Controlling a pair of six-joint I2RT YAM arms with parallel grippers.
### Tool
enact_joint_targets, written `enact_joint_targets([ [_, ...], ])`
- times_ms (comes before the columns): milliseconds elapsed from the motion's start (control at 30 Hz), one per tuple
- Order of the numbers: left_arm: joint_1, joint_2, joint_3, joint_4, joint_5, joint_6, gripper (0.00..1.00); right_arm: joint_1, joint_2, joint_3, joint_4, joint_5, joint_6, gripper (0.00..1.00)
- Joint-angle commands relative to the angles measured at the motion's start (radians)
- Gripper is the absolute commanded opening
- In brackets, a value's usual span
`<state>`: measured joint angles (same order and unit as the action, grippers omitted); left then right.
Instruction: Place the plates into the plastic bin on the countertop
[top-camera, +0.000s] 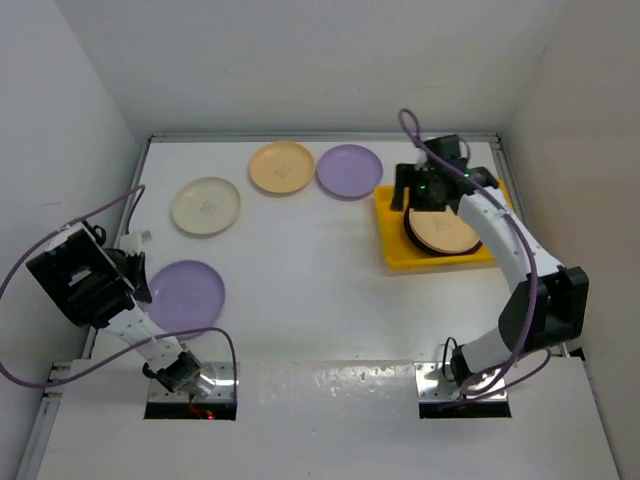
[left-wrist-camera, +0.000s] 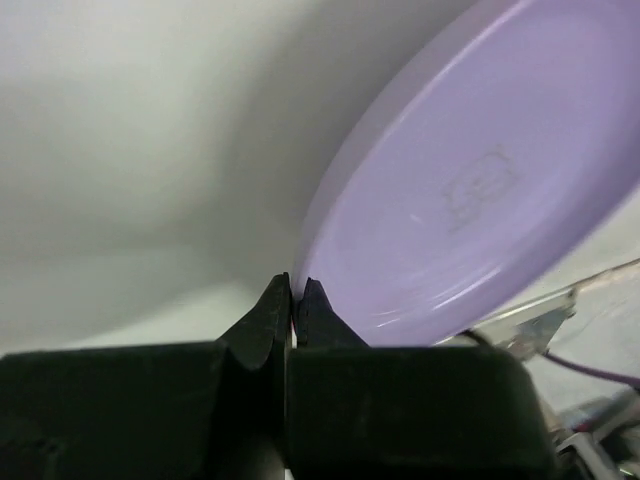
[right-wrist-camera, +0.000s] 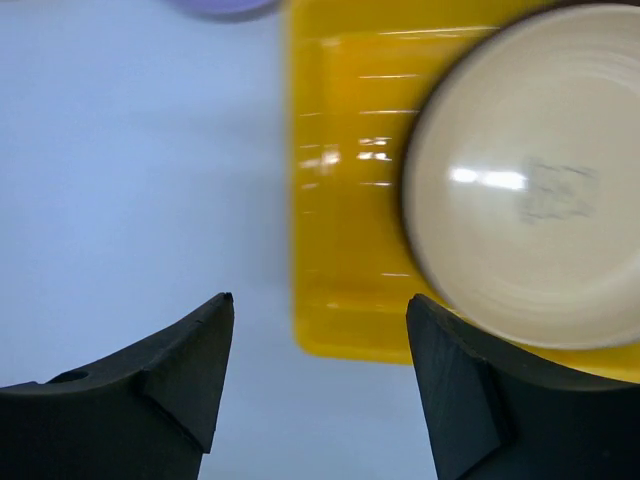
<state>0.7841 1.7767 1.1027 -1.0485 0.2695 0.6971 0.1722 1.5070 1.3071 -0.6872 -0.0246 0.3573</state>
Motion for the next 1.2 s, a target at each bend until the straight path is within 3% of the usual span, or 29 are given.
enact_joint_targets([
  [0,-0.156,-0.103,0.104,-0.087,0.322,-0.013,0.00,0.204,0.022,0.024,0.103,-0.083,-0.015,0.70],
  [167,-0.419,-0.241,0.169,0.011,0.411,-0.158,0.00,0.416,0.178,0.113,0.244,-0.222,-0.003,0.76],
  [333,-0.646,-0.252,0.264,0.077,0.464,-0.287,0.00,0.470,0.309,0.181,0.385,-0.305,0.130,0.77],
  [433,-0.701,-0.218,0.321,0.068,0.464,-0.307,0.00,0.469,0.347,0.207,0.385,-0.235,0.160,0.75],
  [533,-0.730,-0.209,0.347,0.068,0.455,-0.317,0.00,0.463,0.335,0.163,0.439,-0.257,0.195,0.67],
  [633,-0.758,-0.185,0.359,0.068,0.432,-0.326,0.00,0.461,0.315,0.129,0.486,-0.281,0.207,0.66],
  [667,-0.758,-0.174,0.359,0.068,0.432,-0.326,0.00,0.461,0.302,0.115,0.489,-0.273,0.213,0.63],
  [733,-0.758,-0.174,0.370,0.068,0.451,-0.326,0.00,0.460,0.289,0.090,0.500,-0.226,0.213,0.48],
  [767,-0.758,-0.174,0.370,0.068,0.461,-0.326,0.00,0.461,0.280,0.078,0.503,-0.219,0.213,0.29],
  [833,-0.767,-0.163,0.379,0.068,0.470,-0.326,0.00,0.463,0.280,0.061,0.502,-0.212,0.210,0.10],
  [867,-0.767,-0.163,0.388,0.068,0.470,-0.326,0.05,0.455,0.274,0.063,0.496,-0.204,0.209,0.00],
  [933,-0.767,-0.154,0.399,0.068,0.450,-0.326,0.46,0.448,0.257,0.054,0.492,-0.196,0.230,0.00],
  [967,-0.767,-0.154,0.410,0.068,0.415,-0.335,0.97,0.413,0.237,0.040,0.495,-0.195,0.238,0.00],
  [1167,-0.758,-0.134,0.463,0.088,0.206,-0.410,1.00,0.182,0.050,-0.123,0.422,-0.163,0.292,0.00],
])
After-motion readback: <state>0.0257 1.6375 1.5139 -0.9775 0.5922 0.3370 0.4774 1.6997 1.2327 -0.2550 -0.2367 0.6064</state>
